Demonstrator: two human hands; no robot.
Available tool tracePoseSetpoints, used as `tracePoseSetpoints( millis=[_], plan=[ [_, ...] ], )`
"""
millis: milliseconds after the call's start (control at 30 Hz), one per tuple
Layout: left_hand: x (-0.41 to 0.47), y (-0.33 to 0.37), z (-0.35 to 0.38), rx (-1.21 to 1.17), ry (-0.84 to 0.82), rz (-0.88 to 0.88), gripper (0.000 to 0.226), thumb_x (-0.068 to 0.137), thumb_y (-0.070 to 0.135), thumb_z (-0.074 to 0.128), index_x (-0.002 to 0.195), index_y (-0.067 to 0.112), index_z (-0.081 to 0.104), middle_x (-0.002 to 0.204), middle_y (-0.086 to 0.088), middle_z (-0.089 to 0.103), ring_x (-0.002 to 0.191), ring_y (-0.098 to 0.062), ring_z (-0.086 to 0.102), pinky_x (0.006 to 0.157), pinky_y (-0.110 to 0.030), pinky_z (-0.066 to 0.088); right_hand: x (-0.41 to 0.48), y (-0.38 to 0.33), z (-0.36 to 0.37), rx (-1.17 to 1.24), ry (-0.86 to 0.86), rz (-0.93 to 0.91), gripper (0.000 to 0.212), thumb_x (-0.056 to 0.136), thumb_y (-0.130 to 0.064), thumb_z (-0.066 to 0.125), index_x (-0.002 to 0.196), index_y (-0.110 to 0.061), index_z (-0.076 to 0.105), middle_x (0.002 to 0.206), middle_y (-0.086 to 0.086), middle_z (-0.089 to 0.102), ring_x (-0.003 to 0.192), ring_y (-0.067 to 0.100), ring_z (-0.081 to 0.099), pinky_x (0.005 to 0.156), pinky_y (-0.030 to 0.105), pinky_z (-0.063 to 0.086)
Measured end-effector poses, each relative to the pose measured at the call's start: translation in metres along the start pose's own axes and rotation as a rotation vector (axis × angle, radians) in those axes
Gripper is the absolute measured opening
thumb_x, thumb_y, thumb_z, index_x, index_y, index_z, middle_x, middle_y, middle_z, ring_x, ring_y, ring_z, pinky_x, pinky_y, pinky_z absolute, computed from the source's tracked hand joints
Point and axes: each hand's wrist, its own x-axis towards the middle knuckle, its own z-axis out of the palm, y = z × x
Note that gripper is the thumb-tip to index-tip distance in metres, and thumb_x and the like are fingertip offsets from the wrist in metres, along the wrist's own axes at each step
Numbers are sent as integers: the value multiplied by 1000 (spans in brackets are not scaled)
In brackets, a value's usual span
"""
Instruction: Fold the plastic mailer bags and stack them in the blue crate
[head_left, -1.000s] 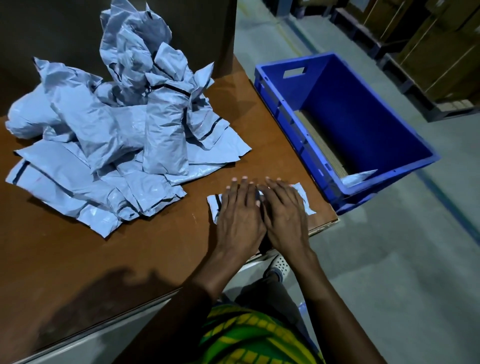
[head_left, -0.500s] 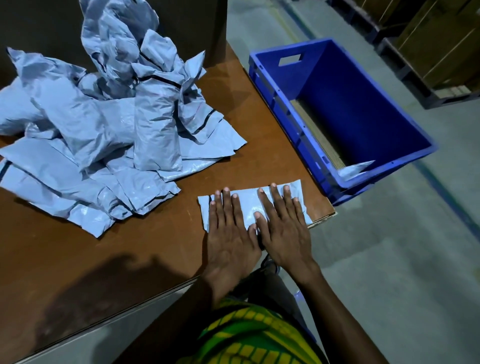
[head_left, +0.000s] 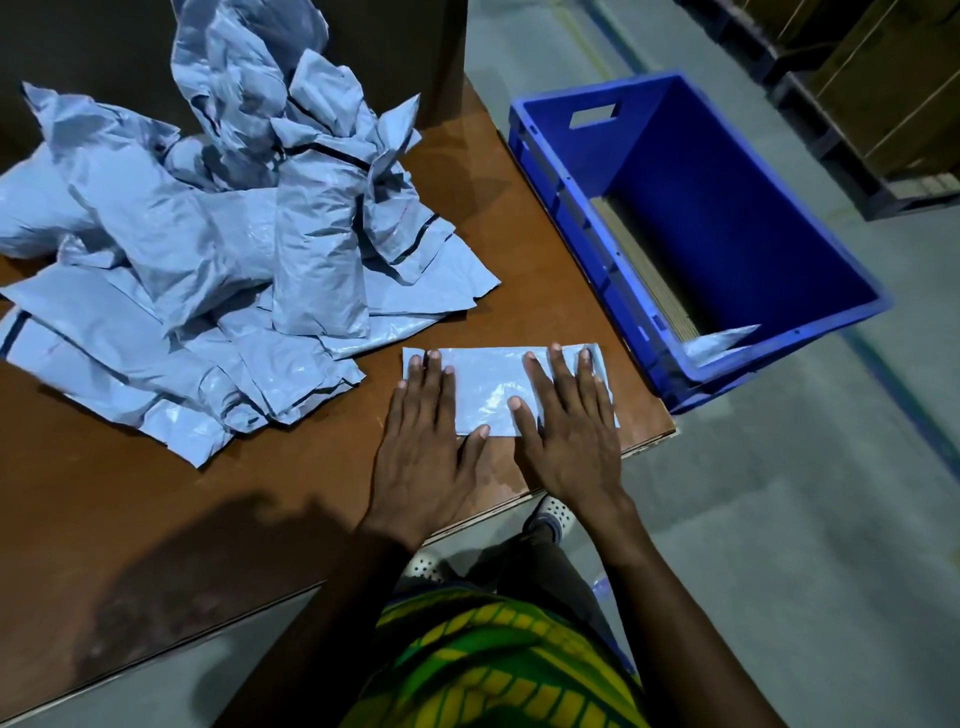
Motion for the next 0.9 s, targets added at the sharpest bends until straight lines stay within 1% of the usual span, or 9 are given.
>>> tracePoseSetpoints(
  millis=[67,133,200,267,333,500,633,733,900],
  plan=[
    [-5,-4,-11,-41,77,-106,59,107,38,48,155,5,42,167,-17,28,158,-33,17,126,-52,21,8,-7,-4,88,-2,-3,58,108,-52,40,159,-24,42,171,1,28,161,23,12,130,45,12],
    [-7,-14,-18,-97,202,-196,40,105,27,52,138,8,61,150,-17,52,147,-39,39,116,-55,36,14,-17,-8,135,89,-160,45,107,-39,53,146,-18,59,157,6,50,152,27,36,124,46,28],
    [-2,-30,-24,-157,252,-175,33,100,13,52,129,9,68,135,-13,64,134,-40,51,109,-55,42,17,-32,-11,163,151,-330,30,103,-27,64,129,-16,71,132,6,67,129,29,57,102,45,48],
    [9,-49,-30,-217,182,-78,42,92,2,50,129,9,69,131,-9,67,131,-38,52,111,-51,43,14,-52,-9,185,167,-441,18,99,-25,70,112,-15,77,108,4,70,103,28,62,78,42,49],
    [23,-67,-31,-249,92,-15,41,93,3,50,128,10,71,129,-7,70,129,-34,54,107,-51,47,9,-70,-1,193,147,-482,16,97,-28,73,102,-14,78,93,3,66,89,28,59,69,39,46],
    [29,-80,-26,-195,48,52,29,100,13,56,122,11,75,129,-3,70,122,-29,58,103,-48,49,4,-88,23,136,119,-380,13,92,-27,76,89,-15,77,80,5,60,81,29,59,56,40,50],
    [17,-71,-26,-154,115,9,27,105,18,56,124,12,74,124,-4,67,117,-29,57,98,-43,47,-2,-79,22,171,218,-253,22,100,-32,70,90,-14,77,82,7,65,77,29,60,60,38,47],
    [10,-62,-24,-160,157,-28,26,107,22,58,126,15,73,118,-7,65,110,-29,57,90,-42,46,-3,-74,16,200,213,-155,24,101,-34,66,94,-14,77,85,7,68,79,30,63,64,39,48],
    [17,-52,-22,-154,171,-126,30,108,32,56,132,23,71,111,-4,61,105,-28,55,87,-42,44,8,-81,15,172,108,-43,15,92,-30,77,94,-14,78,85,8,67,72,30,64,59,29,35]
  ],
)
